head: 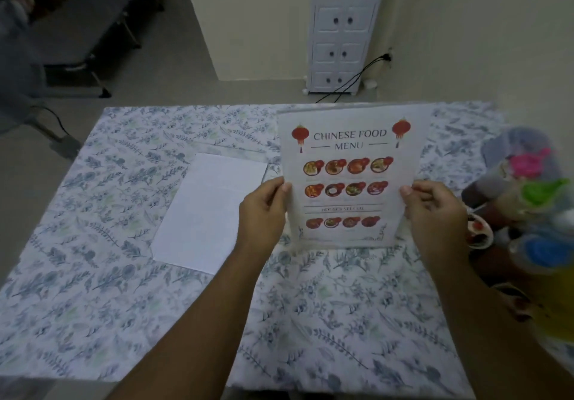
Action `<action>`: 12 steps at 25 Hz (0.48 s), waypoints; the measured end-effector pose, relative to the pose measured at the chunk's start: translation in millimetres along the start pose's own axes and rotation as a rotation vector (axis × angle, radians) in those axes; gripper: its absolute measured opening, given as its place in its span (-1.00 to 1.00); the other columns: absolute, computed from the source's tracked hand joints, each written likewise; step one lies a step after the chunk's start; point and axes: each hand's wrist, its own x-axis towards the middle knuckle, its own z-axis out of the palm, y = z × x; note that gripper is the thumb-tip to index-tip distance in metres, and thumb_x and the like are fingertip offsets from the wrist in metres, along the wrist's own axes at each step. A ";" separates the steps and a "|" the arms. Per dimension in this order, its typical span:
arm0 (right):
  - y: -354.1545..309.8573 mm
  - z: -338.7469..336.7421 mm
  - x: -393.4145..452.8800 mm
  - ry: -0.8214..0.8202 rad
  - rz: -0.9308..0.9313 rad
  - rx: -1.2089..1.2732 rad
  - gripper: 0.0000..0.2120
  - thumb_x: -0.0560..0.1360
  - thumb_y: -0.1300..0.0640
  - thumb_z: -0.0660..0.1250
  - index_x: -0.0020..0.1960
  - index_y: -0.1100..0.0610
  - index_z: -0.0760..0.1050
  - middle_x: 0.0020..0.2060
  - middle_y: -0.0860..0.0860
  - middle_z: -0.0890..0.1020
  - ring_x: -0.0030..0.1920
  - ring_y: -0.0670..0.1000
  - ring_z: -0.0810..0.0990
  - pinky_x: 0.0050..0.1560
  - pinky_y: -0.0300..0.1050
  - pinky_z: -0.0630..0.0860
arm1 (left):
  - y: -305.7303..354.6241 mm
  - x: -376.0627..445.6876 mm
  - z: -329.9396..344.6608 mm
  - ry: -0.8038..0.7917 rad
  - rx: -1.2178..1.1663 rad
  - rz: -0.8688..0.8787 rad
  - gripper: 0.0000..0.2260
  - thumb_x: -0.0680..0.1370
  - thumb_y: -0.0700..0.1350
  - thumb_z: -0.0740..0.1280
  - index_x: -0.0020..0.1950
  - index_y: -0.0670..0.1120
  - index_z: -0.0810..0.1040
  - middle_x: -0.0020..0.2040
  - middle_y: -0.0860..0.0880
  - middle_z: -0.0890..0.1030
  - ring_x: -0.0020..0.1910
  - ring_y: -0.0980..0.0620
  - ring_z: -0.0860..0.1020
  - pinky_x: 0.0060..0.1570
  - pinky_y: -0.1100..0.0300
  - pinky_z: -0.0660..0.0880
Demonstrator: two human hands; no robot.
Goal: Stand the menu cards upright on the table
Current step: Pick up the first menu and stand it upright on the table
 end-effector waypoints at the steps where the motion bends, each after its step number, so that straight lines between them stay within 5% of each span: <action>1: 7.0 0.1 -0.4 0.001 0.000 0.015 -0.94 0.53 0.08 0.46 -0.04 -0.04 0.60 -0.19 -0.09 0.69 -0.19 -0.04 0.70 -0.19 -0.12 0.63 | -5.7 -3.1 4.9 0.012 0.011 0.018 -0.75 0.68 -0.05 0.29 0.28 -0.03 0.69 0.14 0.06 0.75 0.16 0.03 0.70 0.18 -0.07 0.65; 12: 27.2 -0.3 -8.4 -0.042 -0.100 -0.037 -0.77 0.57 0.07 0.40 -0.18 -0.21 0.48 -0.25 -0.11 0.64 -0.22 -0.04 0.66 -0.28 -0.10 0.61 | -16.1 -13.4 14.6 0.070 0.114 0.088 -0.75 0.67 0.07 0.25 0.04 0.45 0.62 0.00 0.36 0.71 0.07 0.22 0.69 0.08 0.16 0.65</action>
